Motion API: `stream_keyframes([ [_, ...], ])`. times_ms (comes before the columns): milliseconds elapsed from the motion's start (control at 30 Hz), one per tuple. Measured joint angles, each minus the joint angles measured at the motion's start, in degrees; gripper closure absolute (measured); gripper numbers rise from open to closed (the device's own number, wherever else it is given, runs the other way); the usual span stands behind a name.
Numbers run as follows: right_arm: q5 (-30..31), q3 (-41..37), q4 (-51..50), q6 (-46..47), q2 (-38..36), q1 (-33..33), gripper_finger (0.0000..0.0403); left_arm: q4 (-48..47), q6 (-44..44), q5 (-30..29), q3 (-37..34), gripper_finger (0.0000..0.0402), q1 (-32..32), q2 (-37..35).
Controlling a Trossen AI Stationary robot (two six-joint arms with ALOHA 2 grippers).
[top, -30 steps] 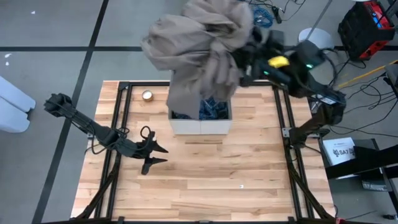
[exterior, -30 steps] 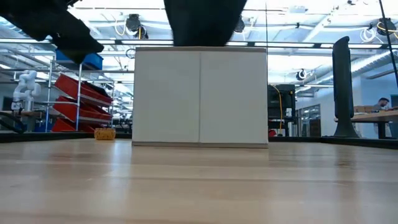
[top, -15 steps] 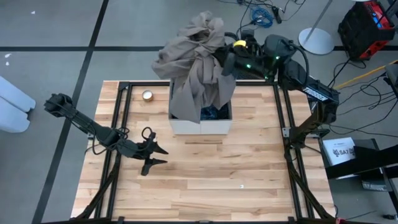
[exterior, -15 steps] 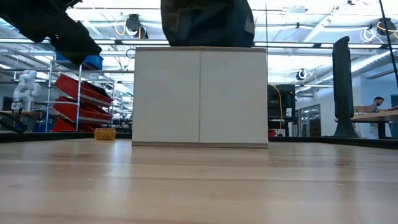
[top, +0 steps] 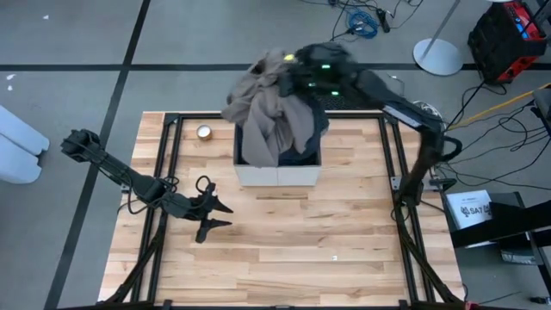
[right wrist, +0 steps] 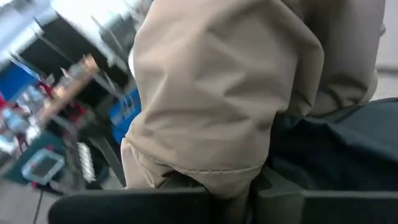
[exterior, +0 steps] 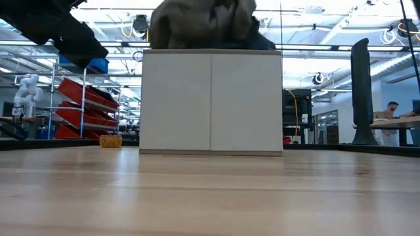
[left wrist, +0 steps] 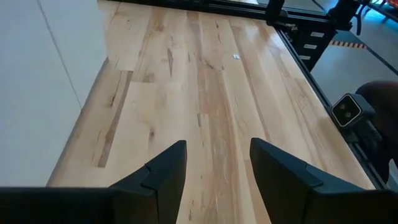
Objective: Sort clothes
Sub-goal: Put the brown jacket into the laundry bin
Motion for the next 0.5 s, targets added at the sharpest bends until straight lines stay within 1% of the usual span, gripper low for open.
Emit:
stream_keyframes([
  [100,-4.93,0.00,-1.60,-0.16,4.73,-3.06,0.0391,-0.01,-0.18,-0.06,0.00,0.0215,0.00,0.00],
  [133,-5.74,0.00,-3.21,-0.17,5.99,-4.28,0.0391,0.04,-0.26,-0.07,0.00,0.0215,0.00,0.00],
  [267,-4.65,0.00,-11.10,-2.29,10.35,-7.59,0.0391,-0.07,-1.23,-0.09,0.00,0.0215,0.00,0.00],
  [367,-4.77,0.00,-14.01,-3.57,13.08,-7.35,0.0391,-0.13,-0.56,-0.04,0.00,0.0215,0.00,0.00],
  [500,-4.60,0.01,-15.24,-5.71,16.08,-4.94,0.0391,-0.11,0.32,-0.02,0.00,0.0215,0.00,0.00],
])
